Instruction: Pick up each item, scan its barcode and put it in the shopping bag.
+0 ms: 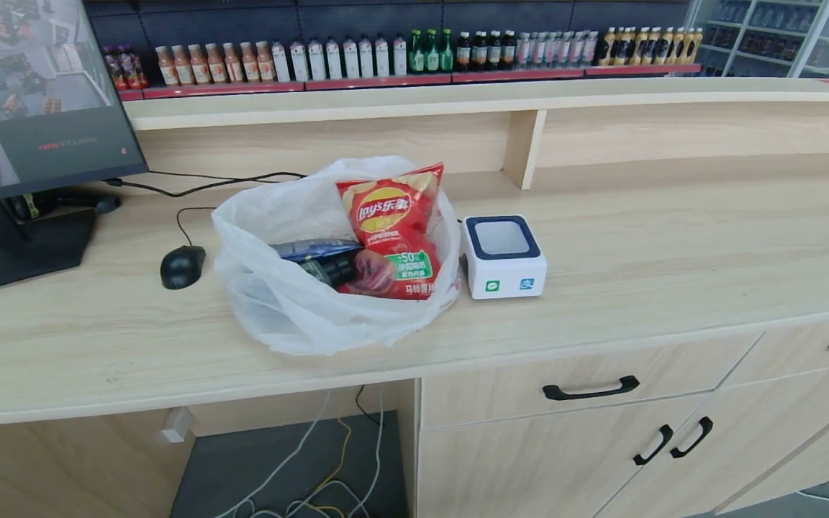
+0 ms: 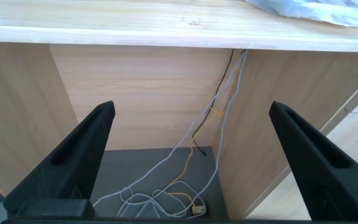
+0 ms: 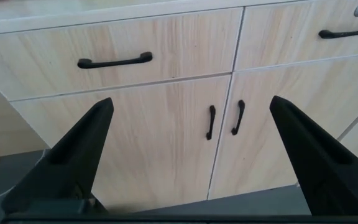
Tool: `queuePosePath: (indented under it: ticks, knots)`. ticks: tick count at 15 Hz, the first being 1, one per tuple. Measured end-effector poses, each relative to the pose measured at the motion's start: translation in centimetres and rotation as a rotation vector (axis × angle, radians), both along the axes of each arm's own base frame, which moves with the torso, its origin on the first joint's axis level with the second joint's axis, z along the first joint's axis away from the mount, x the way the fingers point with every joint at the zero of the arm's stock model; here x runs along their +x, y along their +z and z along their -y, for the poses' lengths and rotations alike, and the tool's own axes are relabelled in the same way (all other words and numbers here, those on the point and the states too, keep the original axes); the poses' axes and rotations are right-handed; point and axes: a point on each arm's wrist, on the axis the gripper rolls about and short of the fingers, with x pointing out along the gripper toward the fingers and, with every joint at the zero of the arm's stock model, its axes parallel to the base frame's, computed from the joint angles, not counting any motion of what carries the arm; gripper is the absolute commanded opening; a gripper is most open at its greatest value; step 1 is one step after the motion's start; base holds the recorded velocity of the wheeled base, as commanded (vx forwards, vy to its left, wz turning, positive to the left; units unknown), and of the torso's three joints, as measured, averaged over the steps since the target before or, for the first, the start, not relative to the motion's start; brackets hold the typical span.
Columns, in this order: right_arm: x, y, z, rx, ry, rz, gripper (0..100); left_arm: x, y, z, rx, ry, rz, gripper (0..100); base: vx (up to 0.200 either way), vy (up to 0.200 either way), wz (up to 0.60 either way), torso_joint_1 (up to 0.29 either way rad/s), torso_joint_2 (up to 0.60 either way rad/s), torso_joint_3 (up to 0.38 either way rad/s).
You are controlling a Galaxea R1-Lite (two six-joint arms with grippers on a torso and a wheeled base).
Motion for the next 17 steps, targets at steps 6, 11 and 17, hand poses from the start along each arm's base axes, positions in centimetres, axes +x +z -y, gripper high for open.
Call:
queuePosePath:
  ticks: [6,11,17]
  knots:
    - [0.0,0.0,0.0,0.002,0.0,0.0,100,0.0,0.0,0.0,-0.002,0.0,0.0,100,0.0,-0.167,0.0,0.001,0.0,0.001]
    - [0.0,-0.01,0.0,0.002,0.0,-0.001,100,0.0,0.0,0.0,0.003,0.0,0.0,100,0.0,0.0,0.0,0.0,0.0,0.0]
    - [0.0,0.0,0.0,0.004,0.0,0.0,100,0.0,0.01,0.0,0.01,0.0,0.001,100,0.0,0.0,0.0,0.0,0.0,0.0]
